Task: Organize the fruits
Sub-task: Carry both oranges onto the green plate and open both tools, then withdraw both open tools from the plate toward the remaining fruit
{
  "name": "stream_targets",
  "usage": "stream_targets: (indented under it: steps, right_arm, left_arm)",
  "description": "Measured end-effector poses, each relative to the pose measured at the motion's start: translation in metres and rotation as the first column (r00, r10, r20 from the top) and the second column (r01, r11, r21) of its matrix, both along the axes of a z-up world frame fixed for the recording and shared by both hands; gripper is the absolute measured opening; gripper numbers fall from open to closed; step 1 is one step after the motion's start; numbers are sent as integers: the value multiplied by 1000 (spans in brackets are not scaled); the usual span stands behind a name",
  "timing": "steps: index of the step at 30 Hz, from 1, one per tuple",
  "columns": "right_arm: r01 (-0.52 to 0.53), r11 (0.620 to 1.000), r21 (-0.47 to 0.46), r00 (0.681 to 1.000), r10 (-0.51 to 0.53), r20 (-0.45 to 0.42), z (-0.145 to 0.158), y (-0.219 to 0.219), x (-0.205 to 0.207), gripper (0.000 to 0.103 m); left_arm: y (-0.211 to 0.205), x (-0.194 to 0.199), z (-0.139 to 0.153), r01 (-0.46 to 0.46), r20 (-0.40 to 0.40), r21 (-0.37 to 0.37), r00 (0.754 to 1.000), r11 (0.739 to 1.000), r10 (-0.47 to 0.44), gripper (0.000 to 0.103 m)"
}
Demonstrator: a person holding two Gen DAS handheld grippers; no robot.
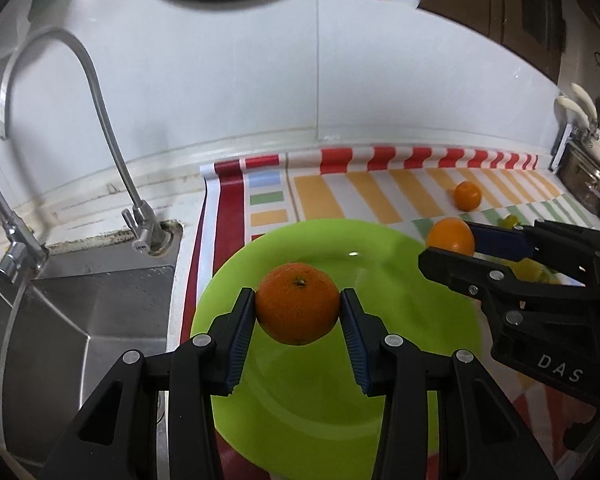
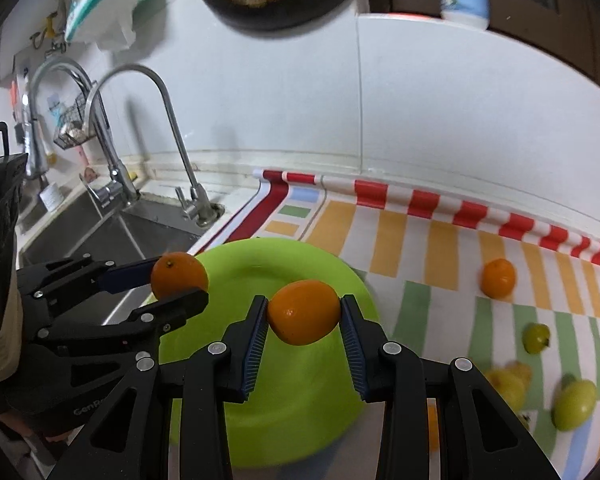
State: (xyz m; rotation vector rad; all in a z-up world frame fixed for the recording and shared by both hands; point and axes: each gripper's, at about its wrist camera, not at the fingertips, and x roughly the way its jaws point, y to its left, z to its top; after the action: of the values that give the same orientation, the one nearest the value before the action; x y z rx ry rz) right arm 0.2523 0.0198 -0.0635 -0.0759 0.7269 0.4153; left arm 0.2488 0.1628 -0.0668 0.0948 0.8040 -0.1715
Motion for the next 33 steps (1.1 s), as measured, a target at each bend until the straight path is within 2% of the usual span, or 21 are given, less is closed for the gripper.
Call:
stream_targets:
  steps: [6, 13, 16, 20, 26, 28, 33]
  right_arm:
    - [-16, 1000, -25, 998, 15, -59, -24, 12, 28, 38]
    - [-25, 999, -42, 996, 21, -89, -40, 19, 42, 38]
    - [-19, 999, -49, 996, 14, -83, -41, 20, 42, 39]
    - [9, 999, -47, 998, -12, -62, -34, 15, 34, 42]
    - [44, 999, -24, 999, -45, -21, -14, 6, 11, 43]
    - [54, 998, -17, 999, -54, -5, -6, 3, 2, 47]
    - [80, 997, 1, 996, -80, 47, 13, -11, -26, 50]
  left_arm:
    - [9, 21, -23, -7, -55, -4, 998, 1000, 6, 42]
    - [13, 31, -33, -3, -86, -14, 996, 1000, 2, 43]
    - [15, 30, -31, -16, -78, -22, 997, 1000, 15, 50]
    - [18, 23, -21, -20, -58, -36, 998, 999, 18, 52]
    - [17, 2, 1, -31, -11, -28, 999, 999, 31, 62]
    - [16, -9, 11, -47, 15, -27, 999, 999, 47, 67]
    - [11, -34, 30, -85, 62, -33, 994, 996, 87, 74]
